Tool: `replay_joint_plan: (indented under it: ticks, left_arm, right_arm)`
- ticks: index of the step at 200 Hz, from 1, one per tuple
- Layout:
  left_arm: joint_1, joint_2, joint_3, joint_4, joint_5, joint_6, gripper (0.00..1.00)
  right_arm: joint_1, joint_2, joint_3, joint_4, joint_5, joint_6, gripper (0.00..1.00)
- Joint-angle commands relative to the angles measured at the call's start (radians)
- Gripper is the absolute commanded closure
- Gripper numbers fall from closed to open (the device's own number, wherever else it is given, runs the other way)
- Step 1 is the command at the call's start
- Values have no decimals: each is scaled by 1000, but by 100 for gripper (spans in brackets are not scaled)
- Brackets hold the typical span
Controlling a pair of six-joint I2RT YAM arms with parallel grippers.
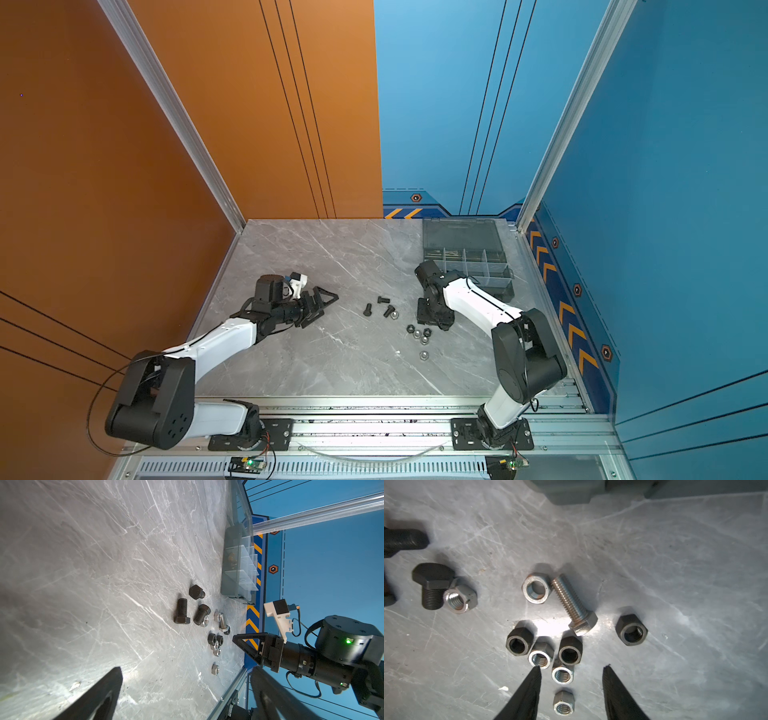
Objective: Sort the screws and nuts into containers
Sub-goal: Pick up the nut from the center of the table.
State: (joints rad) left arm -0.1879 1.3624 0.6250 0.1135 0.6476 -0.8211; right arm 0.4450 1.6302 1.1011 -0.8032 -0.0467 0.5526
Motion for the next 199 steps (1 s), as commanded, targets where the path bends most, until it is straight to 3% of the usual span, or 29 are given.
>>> replay_joint_plan:
  ticks: [1,80,199]
  left_arm:
    - [-12,14,36,9,-8,2,2]
    - [-13,40,33,32,6,4,2]
    - [-12,39,27,42,3,-3,2]
  right_arm:
    - [22,-29,-34,-30,32,48,50]
    - [53,-10,-82,40,21,126,51]
    - [9,89,-28,73,14,102,56]
